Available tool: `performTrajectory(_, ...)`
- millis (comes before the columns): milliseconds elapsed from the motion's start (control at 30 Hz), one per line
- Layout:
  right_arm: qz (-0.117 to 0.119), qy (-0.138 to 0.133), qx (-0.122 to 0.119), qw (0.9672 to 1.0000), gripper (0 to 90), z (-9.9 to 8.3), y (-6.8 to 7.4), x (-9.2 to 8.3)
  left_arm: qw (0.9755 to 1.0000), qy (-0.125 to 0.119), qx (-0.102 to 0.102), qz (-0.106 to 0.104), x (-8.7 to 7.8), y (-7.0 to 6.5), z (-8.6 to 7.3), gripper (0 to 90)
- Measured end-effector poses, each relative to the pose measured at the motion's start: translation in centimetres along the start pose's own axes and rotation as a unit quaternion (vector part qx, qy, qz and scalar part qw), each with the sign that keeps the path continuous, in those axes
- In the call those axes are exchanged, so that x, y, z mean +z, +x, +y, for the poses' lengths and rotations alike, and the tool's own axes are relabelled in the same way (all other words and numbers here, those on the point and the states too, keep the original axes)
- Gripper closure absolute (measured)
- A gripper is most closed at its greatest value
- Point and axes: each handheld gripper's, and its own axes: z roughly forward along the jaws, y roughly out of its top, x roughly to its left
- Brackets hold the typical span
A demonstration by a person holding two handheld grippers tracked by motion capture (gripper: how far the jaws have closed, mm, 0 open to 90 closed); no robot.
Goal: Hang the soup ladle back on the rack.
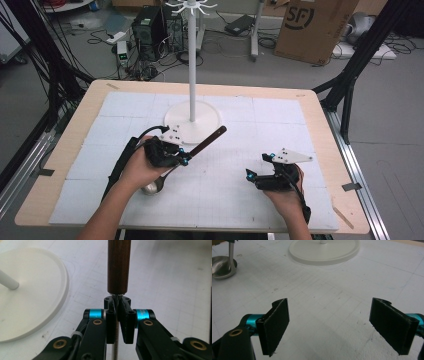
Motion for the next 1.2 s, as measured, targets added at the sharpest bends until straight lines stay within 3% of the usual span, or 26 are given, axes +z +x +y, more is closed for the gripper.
performTrajectory(233, 0.000, 0.000, -0.001, 1.0000, 15.0, 0.0, 0.0, 0.0, 0.9973, -0.068, -0.028, -0.010, -2.2, 0.7, 0.3, 84.5)
performTrajectory(400, 0.001, -0.003, 0.001, 1.0000, 15.0, 0.0, 0.0, -0.1, 0.9949, -0.095, -0.036, -0.001, -4.2, 1.4, 1.1, 84.4)
performTrajectory(567, 0.003, 0.000, -0.001, 1.0000, 15.0, 0.0, 0.0, -0.1, 0.9949, -0.095, -0.030, 0.018, -6.0, 2.5, 2.2, 84.4)
performTrajectory(733, 0.001, -0.002, -0.001, 1.0000, 15.0, 0.0, -0.1, 0.0, 0.9937, -0.105, -0.032, 0.022, -7.6, 3.6, 3.5, 84.4)
performTrajectory(933, 0.004, 0.001, -0.003, 1.0000, 15.0, 0.0, 0.0, -0.1, 0.9906, -0.130, -0.041, 0.016, -9.3, 5.3, 4.8, 84.4)
performTrajectory(1200, 0.004, -0.001, -0.004, 1.0000, 15.0, 0.2, 0.2, 0.0, 0.9885, -0.140, -0.051, 0.029, -10.8, 7.2, 6.4, 84.4)
